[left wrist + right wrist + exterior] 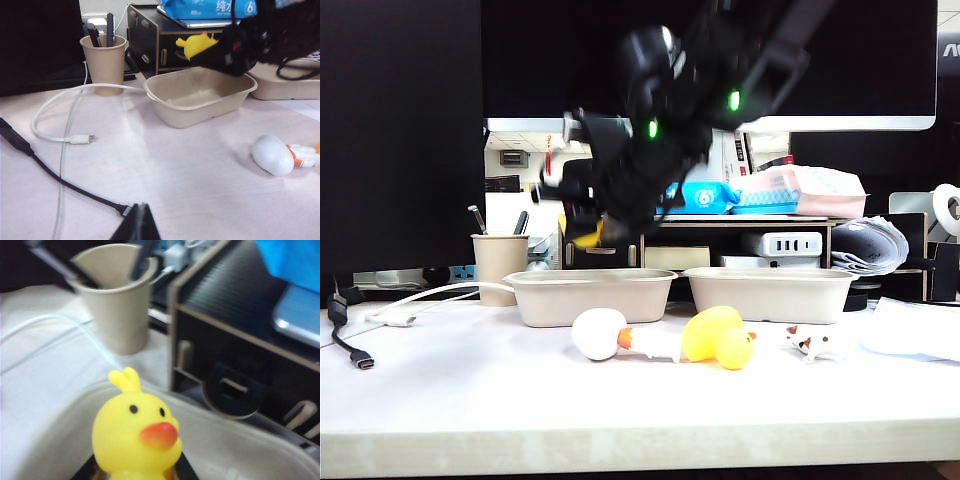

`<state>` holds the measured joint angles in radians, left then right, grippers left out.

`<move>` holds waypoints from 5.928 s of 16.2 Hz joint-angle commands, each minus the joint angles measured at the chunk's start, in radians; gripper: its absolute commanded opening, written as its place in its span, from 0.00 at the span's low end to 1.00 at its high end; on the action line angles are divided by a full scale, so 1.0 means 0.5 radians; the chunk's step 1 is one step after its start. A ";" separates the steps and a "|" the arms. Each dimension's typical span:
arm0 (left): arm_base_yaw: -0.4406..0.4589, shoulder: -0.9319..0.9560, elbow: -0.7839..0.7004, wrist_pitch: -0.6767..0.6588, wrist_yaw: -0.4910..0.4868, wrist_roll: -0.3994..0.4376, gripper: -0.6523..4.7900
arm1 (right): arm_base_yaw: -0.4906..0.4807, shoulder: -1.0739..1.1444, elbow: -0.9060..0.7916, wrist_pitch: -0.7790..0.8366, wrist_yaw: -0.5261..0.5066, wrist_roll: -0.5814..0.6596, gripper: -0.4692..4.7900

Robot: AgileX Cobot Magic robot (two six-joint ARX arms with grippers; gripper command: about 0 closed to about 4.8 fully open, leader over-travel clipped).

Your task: Put the dolls with similar colors into the same paper box, while dolls with different colors go into separate paper boxes.

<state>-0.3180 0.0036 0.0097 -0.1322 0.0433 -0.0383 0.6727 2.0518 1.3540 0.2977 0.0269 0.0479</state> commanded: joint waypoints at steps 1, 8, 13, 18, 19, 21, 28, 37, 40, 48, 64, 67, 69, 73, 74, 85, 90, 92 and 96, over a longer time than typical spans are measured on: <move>0.002 -0.001 0.002 0.012 0.006 0.008 0.11 | 0.014 0.076 0.093 0.024 -0.008 0.008 0.38; 0.000 0.030 0.008 0.014 0.006 0.008 0.11 | 0.022 0.050 0.215 -0.265 -0.005 0.020 0.60; -0.092 0.408 0.024 -0.021 0.002 0.008 0.11 | 0.089 -0.370 0.142 -0.913 -0.001 -0.100 0.53; -0.551 0.452 0.024 -0.032 0.012 0.008 0.11 | 0.175 -0.665 -0.212 -1.198 -0.006 -0.130 0.61; -0.574 0.481 0.025 -0.031 0.011 0.008 0.11 | 0.183 -0.666 -0.273 -1.255 -0.005 -0.150 0.66; -0.573 0.574 0.028 -0.033 0.007 0.008 0.11 | 0.192 -0.666 -0.384 -1.270 -0.006 -0.165 0.74; -0.573 0.568 0.028 -0.049 0.006 0.008 0.11 | 0.185 -0.658 -0.442 -1.405 -0.072 -0.258 0.85; -0.573 0.544 0.027 -0.049 0.006 0.008 0.11 | 0.163 -0.444 -0.440 -1.271 -0.208 -0.299 0.81; -0.573 0.544 0.027 -0.049 0.006 0.008 0.11 | 0.157 -0.409 -0.439 -1.259 -0.217 -0.301 0.66; -0.573 0.544 0.027 -0.049 0.005 0.008 0.11 | 0.156 -0.389 -0.439 -1.215 -0.215 -0.298 0.26; -0.976 0.543 0.027 -0.050 0.008 0.008 0.11 | -0.365 -0.758 -0.378 -1.147 -0.085 -0.255 0.26; -0.968 0.416 0.027 -0.061 0.005 0.008 0.11 | -0.529 -0.756 -0.378 -1.004 -0.034 -0.255 0.26; -0.968 0.324 0.027 -0.061 0.005 0.008 0.11 | -0.599 -0.742 -0.378 -0.943 -0.036 -0.253 0.26; -0.816 0.078 0.027 -0.062 0.010 0.008 0.11 | -0.661 -0.682 -0.379 -0.835 -0.043 -0.254 0.27; -0.755 0.027 0.027 -0.064 0.003 0.008 0.11 | -0.665 -0.659 -0.378 -0.790 -0.053 -0.254 0.27; -0.656 -0.001 0.027 -0.034 -0.002 0.008 0.11 | -0.668 -0.436 -0.353 -0.491 -0.058 -0.252 0.51; -0.715 0.187 0.028 -0.034 -0.002 0.008 0.11 | -0.655 -0.609 -0.182 -1.028 -0.285 -0.194 0.25; -0.755 0.355 0.027 -0.035 -0.002 0.008 0.11 | -0.655 -0.717 -0.183 -1.433 -0.521 -0.196 0.25; -0.758 0.463 0.027 -0.032 -0.002 0.008 0.11 | -0.542 -0.768 -0.256 -1.891 -0.686 -0.304 0.25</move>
<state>-0.6952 0.2276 0.0204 -0.1600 0.0418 -0.0383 0.3805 1.6772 1.2316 -0.5968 -0.3008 -0.0750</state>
